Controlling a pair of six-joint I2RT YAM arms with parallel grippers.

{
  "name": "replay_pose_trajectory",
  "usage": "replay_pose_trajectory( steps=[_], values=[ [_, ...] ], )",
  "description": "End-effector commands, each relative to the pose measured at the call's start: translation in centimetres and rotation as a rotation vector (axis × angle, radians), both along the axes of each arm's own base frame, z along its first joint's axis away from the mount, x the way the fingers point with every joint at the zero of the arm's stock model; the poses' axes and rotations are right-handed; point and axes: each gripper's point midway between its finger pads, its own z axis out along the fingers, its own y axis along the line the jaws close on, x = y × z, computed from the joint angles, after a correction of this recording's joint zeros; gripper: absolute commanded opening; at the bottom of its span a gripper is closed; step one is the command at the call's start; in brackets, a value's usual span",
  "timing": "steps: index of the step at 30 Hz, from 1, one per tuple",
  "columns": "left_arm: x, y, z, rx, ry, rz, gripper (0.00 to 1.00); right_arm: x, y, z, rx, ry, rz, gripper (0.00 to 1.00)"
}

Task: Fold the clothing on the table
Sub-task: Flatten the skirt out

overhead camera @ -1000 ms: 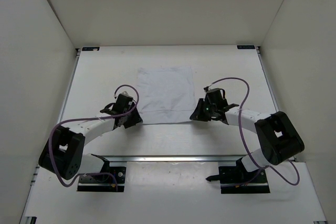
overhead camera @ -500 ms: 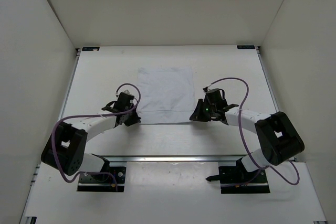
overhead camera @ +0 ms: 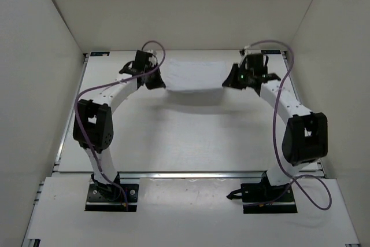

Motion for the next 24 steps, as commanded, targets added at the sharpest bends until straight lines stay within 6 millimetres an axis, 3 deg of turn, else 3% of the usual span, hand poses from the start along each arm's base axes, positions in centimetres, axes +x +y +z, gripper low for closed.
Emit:
replay_pose_trajectory(
  steps=[1,2,4,6,7,8,9,10,11,12,13,14,15,16,17,18,19,20,22,24],
  values=[
    [4.0,-0.3,11.2,0.016,-0.258,-0.059,0.0,5.6,-2.0,10.7,-0.087,-0.261,0.018,0.0],
    [4.9,-0.2,14.9,0.025,-0.347,-0.038,0.0,6.6,-2.3,14.4,-0.105,-0.35,0.009,0.0],
    [4.5,-0.1,18.9,0.048,-0.447,-0.034,0.0,6.7,-2.6,18.7,-0.143,-0.457,-0.018,0.0],
    [3.5,0.8,20.0,0.067,-0.489,-0.009,0.0,6.1,-3.5,19.5,-0.176,-0.491,-0.053,0.0],
    [2.8,1.4,21.8,0.051,-0.545,0.009,0.0,5.1,-3.4,20.9,-0.159,-0.536,-0.045,0.0],
    [2.2,1.9,20.3,0.053,-0.516,0.016,0.0,4.4,-3.5,18.1,-0.155,-0.484,-0.024,0.01],
    [1.1,2.6,19.7,0.048,-0.52,0.022,0.0,3.2,-3.5,19.0,-0.149,-0.532,-0.014,0.0],
    [0.3,3.0,20.1,0.047,-0.545,0.023,0.0,2.0,-3.9,16.4,-0.149,-0.495,-0.017,0.0],
    [-1.0,3.6,18.7,0.059,-0.524,0.019,0.0,0.8,-4.0,13.0,-0.15,-0.431,-0.008,0.0],
    [-2.1,3.7,16.0,0.087,-0.472,0.005,0.0,-1.1,-4.2,9.9,-0.132,-0.359,0.001,0.0],
    [-3.8,3.6,13.8,0.103,-0.433,-0.02,0.0,-2.2,-4.3,9.7,-0.122,-0.367,0.002,0.0],
    [-5.1,3.8,13.8,0.104,-0.438,-0.029,0.0,-4.3,-4.1,6.9,-0.1,-0.303,0.005,0.0],
    [-7.1,3.5,11.7,0.106,-0.402,-0.053,0.0,-6.3,-3.8,3.3,-0.096,-0.219,0.024,0.0],
    [-8.8,3.7,8.7,0.125,-0.336,-0.052,0.0,-7.5,-3.8,3.1,-0.096,-0.225,0.025,0.0],
    [-10.3,3.8,8.4,0.111,-0.325,-0.043,0.0,-9.8,-3.2,0.9,-0.085,-0.175,0.037,0.0],
    [-12.2,3.8,6.7,0.098,-0.292,-0.058,0.0,-11.7,-2.6,-1.6,-0.075,-0.114,0.056,0.0],
    [-14.2,4.1,3.8,0.096,-0.215,-0.056,0.0,-13.0,-2.4,-1.8,-0.058,-0.112,0.063,0.0],
    [-15.5,4.2,3.5,0.072,-0.201,-0.041,0.0,-14.7,-2.0,-3.2,-0.034,-0.072,0.064,0.0],
    [-18.5,4.6,0.7,0.043,-0.123,-0.046,0.0,-18.3,-1.0,-6.2,0.033,0.045,0.086,0.0],
    [-20.5,4.9,0.6,-0.007,-0.107,-0.034,0.0,-20.1,0.1,-6.5,0.096,0.076,0.112,0.0]
  ],
)
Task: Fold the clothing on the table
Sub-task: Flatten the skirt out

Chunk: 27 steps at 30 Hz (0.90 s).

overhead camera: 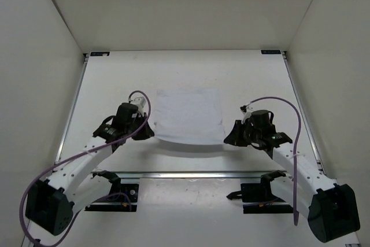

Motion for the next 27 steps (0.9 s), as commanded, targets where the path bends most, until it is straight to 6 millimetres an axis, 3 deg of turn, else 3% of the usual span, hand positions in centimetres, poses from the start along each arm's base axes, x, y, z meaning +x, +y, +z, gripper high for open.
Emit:
replay_pose_trajectory(
  steps=[1,6,9,15,16,17,18,19,21,22,23,25,26,27],
  values=[
    [-1.5,1.0,1.5,-0.072,-0.033,0.08,0.0,-1.4,0.8,0.0,0.085,0.036,-0.044,0.0],
    [-2.9,1.3,-1.0,-0.054,0.056,0.082,0.0,-2.3,1.2,-0.8,0.092,0.056,-0.025,0.0],
    [-2.1,1.0,-1.4,-0.048,0.087,0.083,0.0,-0.7,1.1,0.3,0.103,0.035,-0.027,0.0],
    [3.6,0.4,3.4,-0.063,-0.007,0.092,0.0,5.8,2.1,6.1,0.108,-0.138,0.023,0.0],
    [4.1,0.4,2.9,-0.05,0.007,0.087,0.0,6.8,2.4,6.0,0.103,-0.139,0.032,0.0],
    [5.2,0.3,4.1,-0.06,-0.021,0.088,0.0,7.9,2.6,7.3,0.11,-0.172,0.045,0.0],
    [6.3,0.2,4.6,-0.056,-0.033,0.087,0.0,8.9,2.7,6.9,0.098,-0.168,0.049,0.0],
    [6.9,0.2,4.2,-0.048,-0.027,0.081,0.0,10.3,2.9,7.4,0.092,-0.178,0.05,0.0],
    [9.4,-0.3,6.4,-0.057,-0.086,0.077,0.0,13.1,3.8,10.2,0.075,-0.262,0.079,0.0],
    [11.0,-0.4,7.4,-0.057,-0.109,0.081,0.0,14.1,3.5,9.6,0.044,-0.25,0.067,0.0],
    [12.2,-0.5,7.1,-0.043,-0.1,0.076,0.0,15.8,3.6,11.1,0.035,-0.28,0.064,0.0],
    [16.0,-1.0,11.5,-0.061,-0.181,0.078,0.0,19.0,3.4,15.0,0.028,-0.357,0.044,0.0],
    [17.1,-1.1,10.9,-0.041,-0.154,0.072,0.0,20.1,2.6,15.1,0.022,-0.351,0.024,0.0],
    [18.9,-1.4,13.3,-0.038,-0.201,0.069,0.0,21.6,2.0,17.3,0.013,-0.397,0.004,0.0]
  ],
)
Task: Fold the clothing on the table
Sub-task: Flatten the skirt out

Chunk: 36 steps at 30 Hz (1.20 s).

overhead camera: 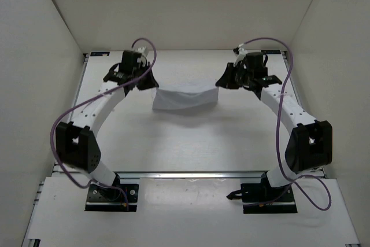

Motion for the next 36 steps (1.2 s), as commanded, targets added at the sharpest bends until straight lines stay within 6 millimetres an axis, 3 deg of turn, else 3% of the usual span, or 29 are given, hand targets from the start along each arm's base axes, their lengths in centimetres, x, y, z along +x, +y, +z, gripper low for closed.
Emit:
replay_pose_trajectory(
  steps=[1,2,4,6,9,10,11,12,14,15,16,17,21,24,26,29,31,33,34,35,36],
  values=[
    [5.4,-0.8,8.6,0.015,-0.22,-0.017,0.0,5.1,-2.5,8.0,-0.048,-0.227,-0.072,0.0],
    [6.3,-0.9,10.9,0.039,-0.28,-0.005,0.0,5.7,-3.1,9.0,-0.063,-0.255,-0.09,0.0],
    [6.9,-1.0,13.0,0.077,-0.344,0.017,0.0,6.5,-3.8,12.1,-0.092,-0.332,-0.115,0.0],
    [6.3,-0.5,14.8,0.096,-0.409,0.038,0.0,5.9,-4.0,14.1,-0.111,-0.388,-0.116,0.0],
    [3.8,0.3,10.2,0.114,-0.332,0.031,0.0,4.8,-5.0,13.4,-0.135,-0.402,-0.143,0.0],
    [3.1,0.5,10.8,0.093,-0.354,0.035,0.0,3.8,-5.1,11.7,-0.134,-0.369,-0.141,0.0],
    [1.8,0.3,7.6,0.102,-0.291,0.011,0.0,2.8,-5.2,8.3,-0.144,-0.296,-0.135,0.0],
    [0.5,0.2,7.1,0.091,-0.28,0.001,0.0,2.1,-5.4,7.9,-0.135,-0.29,-0.136,0.0],
    [-2.7,0.7,3.8,0.097,-0.223,-0.012,0.0,-1.3,-5.0,1.8,-0.13,-0.15,-0.116,0.0],
    [-4.2,0.6,1.1,0.106,-0.16,-0.028,0.0,-3.5,-5.2,-1.0,-0.133,-0.083,-0.112,0.01],
    [-5.4,0.8,1.0,0.089,-0.155,-0.019,0.0,-4.8,-4.8,-1.2,-0.121,-0.079,-0.105,0.0],
    [-7.2,0.7,-1.7,0.107,-0.1,-0.042,0.0,-6.5,-4.9,-3.8,-0.131,-0.021,-0.106,0.0],
    [-13.4,1.0,-5.6,0.051,0.03,-0.064,0.0,-13.2,-4.4,-8.1,-0.088,0.145,-0.111,0.0],
    [-16.5,1.3,-6.7,0.019,0.091,-0.067,0.0,-16.0,-3.3,-8.7,-0.011,0.181,-0.082,0.0],
    [-17.3,1.4,-7.0,-0.009,0.119,-0.068,0.0,-16.5,-2.3,-8.6,0.005,0.16,-0.044,0.0],
    [-16.3,1.7,-7.8,-0.006,0.159,-0.044,0.0,-15.2,-1.7,-8.8,0.027,0.198,-0.023,0.0],
    [-14.4,1.6,-7.1,0.013,0.154,-0.027,0.0,-12.7,-0.6,-7.1,0.024,0.152,0.021,0.0],
    [-12.7,1.5,-7.4,0.028,0.183,-0.036,0.0,-10.0,-0.1,-7.2,-0.016,0.15,0.024,0.0],
    [-11.1,1.8,-6.9,0.03,0.171,-0.012,0.0,-7.8,0.2,-5.0,-0.012,0.093,0.025,0.0],
    [-9.8,2.2,-6.2,0.027,0.153,0.006,0.0,-6.7,0.3,-6.0,-0.018,0.125,0.026,0.0],
    [-8.7,1.9,-6.1,0.033,0.158,-0.004,0.0,-4.7,0.4,-5.6,-0.02,0.121,0.021,0.0]
  ],
)
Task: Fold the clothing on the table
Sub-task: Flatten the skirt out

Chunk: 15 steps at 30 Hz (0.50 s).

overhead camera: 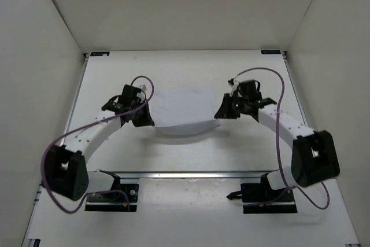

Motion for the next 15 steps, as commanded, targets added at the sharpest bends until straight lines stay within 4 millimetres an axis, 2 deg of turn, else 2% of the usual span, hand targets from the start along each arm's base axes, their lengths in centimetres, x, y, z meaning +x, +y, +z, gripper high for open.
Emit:
replay_pose_trajectory(
  steps=[1,2,3,4,5,6,7,8,9,10,11,12,13,14,15],
  values=[
    [5.8,0.8,3.3,0.002,-0.097,0.044,0.0,7.8,0.9,4.9,0.029,-0.187,0.014,0.0],
    [7.3,0.8,4.6,-0.003,-0.127,0.039,0.0,9.9,1.0,5.6,0.032,-0.208,0.02,0.0],
    [8.7,0.7,4.7,-0.001,-0.12,0.035,0.0,10.8,1.1,4.6,0.027,-0.168,0.021,0.0],
    [9.5,0.6,4.0,0.001,-0.096,0.037,0.0,12.5,1.2,4.9,0.014,-0.185,0.029,0.0],
    [11.0,0.9,4.1,0.004,-0.097,0.05,0.0,14.1,1.4,6.7,0.017,-0.232,0.035,0.01],
    [12.3,0.7,5.3,-0.009,-0.129,0.05,0.0,16.0,1.5,7.0,0.011,-0.25,0.033,0.0],
    [13.0,0.5,3.9,-0.01,-0.093,0.051,0.0,16.7,1.6,5.8,0.002,-0.22,0.039,0.0],
    [14.2,0.3,3.6,-0.011,-0.079,0.054,0.0,18.1,1.4,6.9,0.001,-0.245,0.028,0.0],
    [15.4,0.2,4.4,-0.016,-0.092,0.058,0.0,19.5,1.6,6.8,0.006,-0.248,0.03,0.0],
    [15.7,0.1,2.7,0.001,-0.043,0.061,0.0,20.3,1.3,5.3,0.006,-0.208,0.021,0.0],
    [16.5,0.2,1.9,0.007,-0.019,0.065,0.0,21.5,1.3,5.1,0.015,-0.208,0.023,0.0],
    [17.3,0.0,1.3,0.015,-0.007,0.065,0.0,22.3,1.1,5.4,0.026,-0.212,0.019,0.0],
    [17.8,0.3,1.3,0.022,-0.003,0.076,0.0,22.7,1.0,4.4,0.039,-0.189,0.021,0.0],
    [17.9,0.3,0.4,0.04,0.015,0.089,0.0,23.6,0.8,4.0,0.038,-0.193,0.02,0.0],
    [18.3,0.1,0.6,0.032,0.001,0.089,0.0,24.2,1.0,4.2,0.045,-0.201,0.025,0.0]
  ],
)
